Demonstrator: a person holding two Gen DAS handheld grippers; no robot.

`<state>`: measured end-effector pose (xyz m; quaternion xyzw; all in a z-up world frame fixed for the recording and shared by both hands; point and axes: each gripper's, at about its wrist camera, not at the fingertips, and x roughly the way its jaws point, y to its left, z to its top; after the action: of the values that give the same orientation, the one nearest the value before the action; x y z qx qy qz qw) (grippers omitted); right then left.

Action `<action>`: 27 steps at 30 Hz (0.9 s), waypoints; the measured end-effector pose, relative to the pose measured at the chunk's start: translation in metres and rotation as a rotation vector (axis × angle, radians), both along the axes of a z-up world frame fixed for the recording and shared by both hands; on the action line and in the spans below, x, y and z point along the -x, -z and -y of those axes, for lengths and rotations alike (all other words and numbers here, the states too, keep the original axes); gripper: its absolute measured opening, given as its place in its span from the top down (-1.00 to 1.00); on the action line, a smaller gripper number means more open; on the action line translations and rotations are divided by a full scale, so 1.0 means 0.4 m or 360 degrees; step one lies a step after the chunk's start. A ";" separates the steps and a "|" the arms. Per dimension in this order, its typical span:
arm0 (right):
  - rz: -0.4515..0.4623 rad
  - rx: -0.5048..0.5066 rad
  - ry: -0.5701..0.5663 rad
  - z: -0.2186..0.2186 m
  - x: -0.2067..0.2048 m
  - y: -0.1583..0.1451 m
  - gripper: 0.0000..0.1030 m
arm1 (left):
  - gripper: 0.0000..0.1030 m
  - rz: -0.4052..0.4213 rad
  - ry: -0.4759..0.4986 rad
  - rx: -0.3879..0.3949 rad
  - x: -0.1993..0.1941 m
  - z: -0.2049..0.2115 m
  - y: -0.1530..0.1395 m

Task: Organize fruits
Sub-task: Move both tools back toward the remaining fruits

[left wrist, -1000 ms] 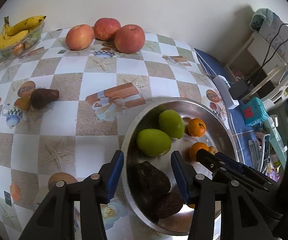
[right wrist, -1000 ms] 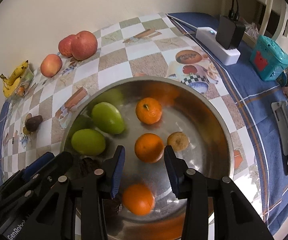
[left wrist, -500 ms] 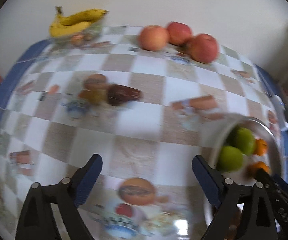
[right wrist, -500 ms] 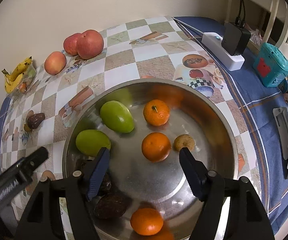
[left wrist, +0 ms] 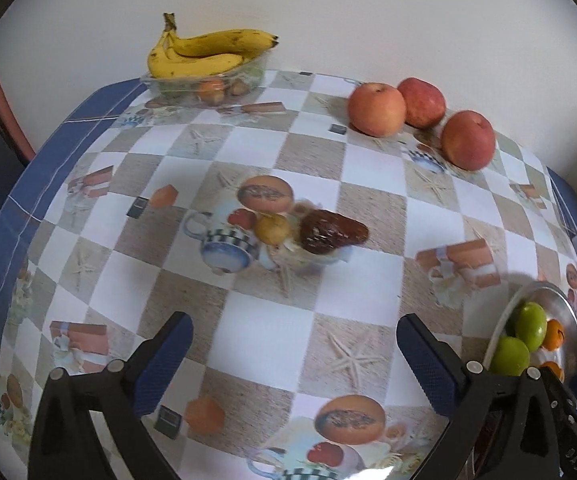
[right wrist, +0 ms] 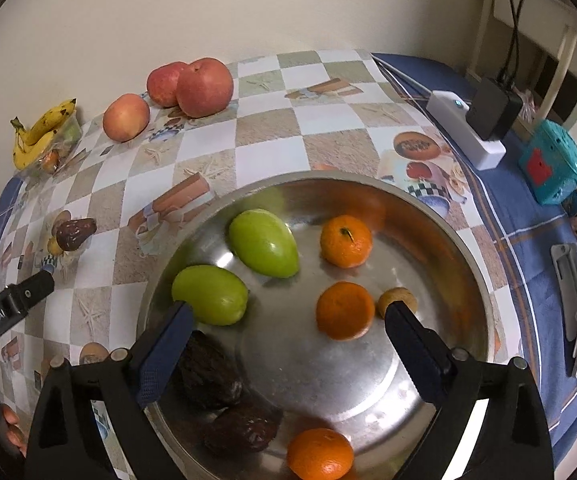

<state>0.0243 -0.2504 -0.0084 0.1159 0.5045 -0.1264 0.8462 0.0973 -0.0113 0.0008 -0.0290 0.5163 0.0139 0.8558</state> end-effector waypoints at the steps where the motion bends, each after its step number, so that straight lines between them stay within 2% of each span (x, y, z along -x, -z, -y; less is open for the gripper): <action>1: 0.0007 -0.0001 0.0000 -0.003 -0.002 -0.001 -0.88 | -1.00 -0.0005 -0.0005 0.0005 -0.003 -0.008 0.000; 5: 0.0057 -0.0026 -0.0040 -0.024 -0.014 -0.009 -0.88 | -1.00 -0.0001 -0.0009 0.0012 -0.011 -0.029 -0.004; 11: 0.0104 0.0061 -0.0156 -0.088 -0.034 -0.030 -0.88 | -1.00 0.0052 0.0016 -0.0037 -0.022 -0.053 -0.023; 17: 0.0163 0.0124 -0.0310 -0.181 -0.061 -0.040 -0.88 | -1.00 0.0074 -0.0036 0.0075 -0.047 -0.108 -0.022; 21: 0.0187 0.0082 -0.0394 -0.237 -0.089 -0.038 -0.88 | -1.00 0.0076 -0.0093 0.0130 -0.074 -0.147 -0.012; 24: 0.0187 0.0045 -0.0437 -0.279 -0.121 -0.038 -0.88 | -1.00 0.0033 -0.0086 0.0291 -0.100 -0.177 0.006; 27: 0.0200 0.0047 -0.0518 -0.323 -0.156 -0.034 -0.88 | -1.00 0.0008 -0.0175 0.0428 -0.117 -0.215 0.029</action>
<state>0.0868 -0.1211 0.0053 0.0280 0.4609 0.0123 0.8869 0.1440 0.0748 -0.0109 -0.1717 0.5090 -0.0084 0.8435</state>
